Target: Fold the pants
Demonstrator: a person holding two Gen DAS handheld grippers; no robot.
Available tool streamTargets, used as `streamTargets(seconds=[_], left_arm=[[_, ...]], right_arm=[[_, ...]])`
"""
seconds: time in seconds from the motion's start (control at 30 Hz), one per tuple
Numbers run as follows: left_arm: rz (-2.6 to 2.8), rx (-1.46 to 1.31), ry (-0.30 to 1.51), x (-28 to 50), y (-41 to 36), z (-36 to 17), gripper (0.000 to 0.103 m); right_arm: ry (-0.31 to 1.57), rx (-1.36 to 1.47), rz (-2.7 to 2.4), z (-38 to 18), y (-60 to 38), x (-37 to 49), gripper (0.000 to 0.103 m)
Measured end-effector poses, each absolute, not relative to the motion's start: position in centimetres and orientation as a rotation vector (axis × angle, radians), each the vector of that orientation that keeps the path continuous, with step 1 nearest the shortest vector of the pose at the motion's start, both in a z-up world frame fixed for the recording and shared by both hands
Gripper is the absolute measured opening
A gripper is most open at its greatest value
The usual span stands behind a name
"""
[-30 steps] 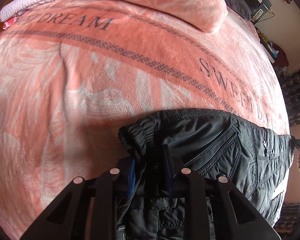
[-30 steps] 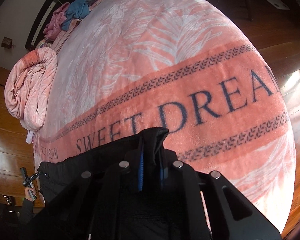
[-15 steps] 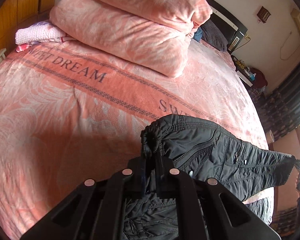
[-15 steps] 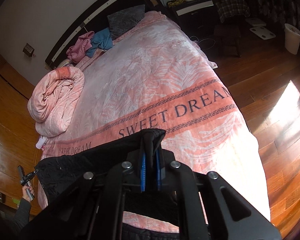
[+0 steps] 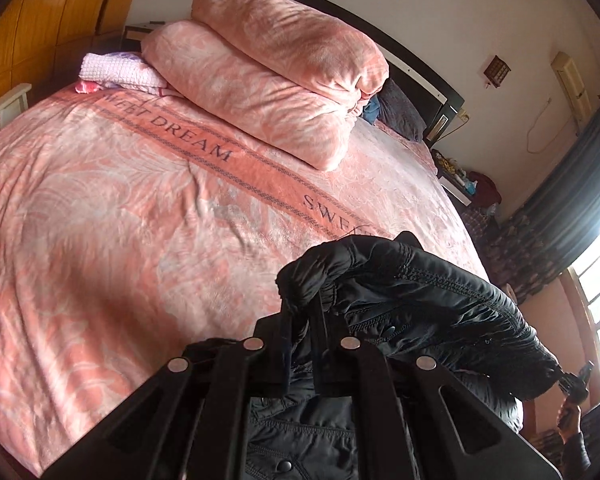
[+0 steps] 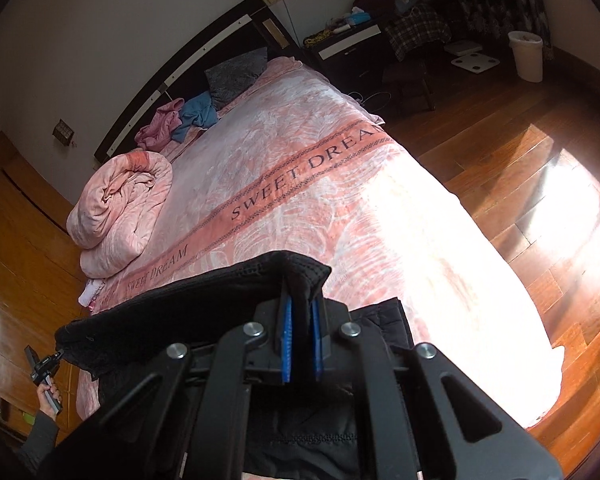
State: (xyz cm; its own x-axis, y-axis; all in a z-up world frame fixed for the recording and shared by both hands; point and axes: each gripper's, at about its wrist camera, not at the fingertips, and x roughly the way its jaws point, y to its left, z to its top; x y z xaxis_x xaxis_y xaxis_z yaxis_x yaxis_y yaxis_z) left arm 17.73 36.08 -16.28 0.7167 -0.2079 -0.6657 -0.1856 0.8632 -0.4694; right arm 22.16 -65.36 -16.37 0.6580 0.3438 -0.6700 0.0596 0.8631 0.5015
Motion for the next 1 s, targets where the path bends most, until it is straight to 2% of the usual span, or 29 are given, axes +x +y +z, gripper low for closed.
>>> streamTargets(seconds=[0.17, 0.27, 0.33, 0.47, 0.6, 0.67, 0.7, 0.73, 0.8, 0.93, 1.0], left_arm=[[0.022, -0.567, 0.811, 14.1, 36.5, -19.4, 0.01], [0.047, -0.573, 0.842, 12.2, 36.7, -21.5, 0.013], [0.062, -0.571, 0.864, 11.1, 36.6, -22.8, 0.015], [0.113, -0.566, 0.966, 9.6, 36.3, -25.9, 0.013], [0.28, -0.529, 1.104, 8.1, 36.8, -29.0, 0.014], [0.315, -0.589, 1.078, 6.8, 37.6, -29.1, 0.021], [0.324, -0.616, 1.055, 6.1, 37.8, -28.9, 0.035], [0.334, -0.636, 1.028, 5.5, 37.9, -28.5, 0.052], [0.341, -0.663, 0.969, 4.4, 37.7, -27.6, 0.065], [0.256, -0.73, 0.943, 4.7, 36.6, -27.1, 0.079], [0.216, -0.758, 0.969, 5.5, 35.8, -27.7, 0.08]], right_arm=[[0.823, 0.534, 0.144, -17.0, -64.3, 17.6, 0.008], [0.819, 0.554, 0.13, -17.8, -63.9, 15.0, 0.013], [0.828, 0.566, 0.122, -18.6, -63.6, 13.7, 0.022], [0.869, 0.564, 0.089, -20.7, -62.5, 11.7, 0.026], [0.892, 0.657, 0.037, -22.7, -63.0, 9.5, 0.042], [0.896, 0.736, 0.013, -23.4, -63.7, 8.4, 0.055], [0.891, 0.786, 0.011, -23.7, -64.2, 7.8, 0.061], [0.886, 0.823, 0.013, -23.9, -64.6, 7.2, 0.061], [0.883, 0.895, 0.006, -24.3, -65.0, 6.4, 0.063], [0.862, 1.028, 0.018, -25.9, -65.2, 5.6, 0.065], [0.871, 1.08, 0.018, -27.0, -65.0, 5.9, 0.065]])
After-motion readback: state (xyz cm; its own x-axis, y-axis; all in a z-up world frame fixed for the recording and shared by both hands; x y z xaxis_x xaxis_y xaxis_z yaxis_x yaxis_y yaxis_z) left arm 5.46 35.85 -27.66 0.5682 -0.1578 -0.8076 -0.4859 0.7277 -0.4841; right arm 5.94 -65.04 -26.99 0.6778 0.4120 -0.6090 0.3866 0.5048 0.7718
